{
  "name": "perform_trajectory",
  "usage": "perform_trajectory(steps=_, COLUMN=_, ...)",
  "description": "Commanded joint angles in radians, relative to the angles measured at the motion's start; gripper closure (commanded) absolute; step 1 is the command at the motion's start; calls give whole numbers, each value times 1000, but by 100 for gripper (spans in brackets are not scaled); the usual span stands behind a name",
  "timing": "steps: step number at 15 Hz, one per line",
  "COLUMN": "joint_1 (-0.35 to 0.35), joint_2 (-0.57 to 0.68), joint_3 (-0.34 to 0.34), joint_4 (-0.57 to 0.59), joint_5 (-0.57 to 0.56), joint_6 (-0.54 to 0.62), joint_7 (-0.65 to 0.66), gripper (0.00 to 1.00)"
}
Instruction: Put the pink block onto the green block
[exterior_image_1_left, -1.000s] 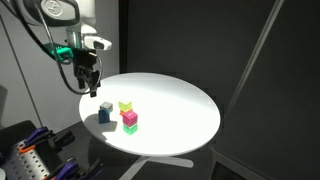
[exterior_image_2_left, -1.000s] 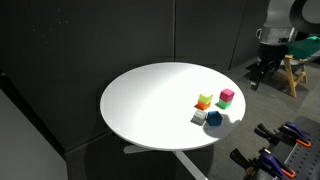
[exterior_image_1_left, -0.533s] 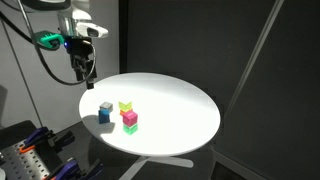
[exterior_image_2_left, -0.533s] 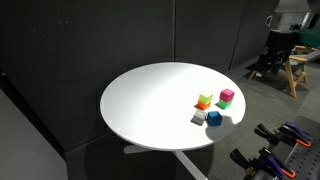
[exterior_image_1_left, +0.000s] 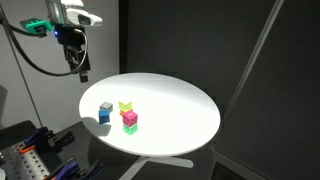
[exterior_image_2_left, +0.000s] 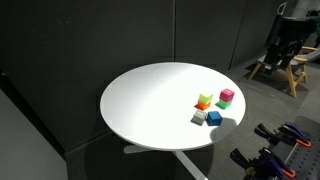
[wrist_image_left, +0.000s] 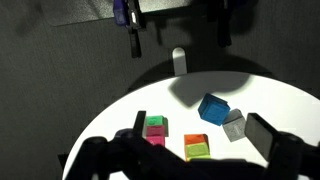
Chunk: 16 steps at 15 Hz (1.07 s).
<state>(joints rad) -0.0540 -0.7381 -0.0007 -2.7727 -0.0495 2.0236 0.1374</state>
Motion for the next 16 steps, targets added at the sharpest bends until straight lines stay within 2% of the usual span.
perform_trajectory(steps=1, joint_1=-15, joint_2=-48, joint_3=-8, joint_4=17, joint_5=14, joint_6=-79, joint_7=-3, gripper=0)
perform_trajectory(steps=3, joint_1=-17, joint_2=-58, joint_3=-14, joint_4=19, joint_5=12, joint_6=-102, joint_7=-8, gripper=0)
perform_trajectory(steps=4, joint_1=-11, joint_2=-41, joint_3=-1, joint_4=3, joint_5=5, joint_6=-63, joint_7=-5, gripper=0)
perform_trajectory(steps=16, joint_1=-13, joint_2=-51, joint_3=-4, joint_4=3, joint_5=5, joint_6=-73, joint_7=-5, gripper=0)
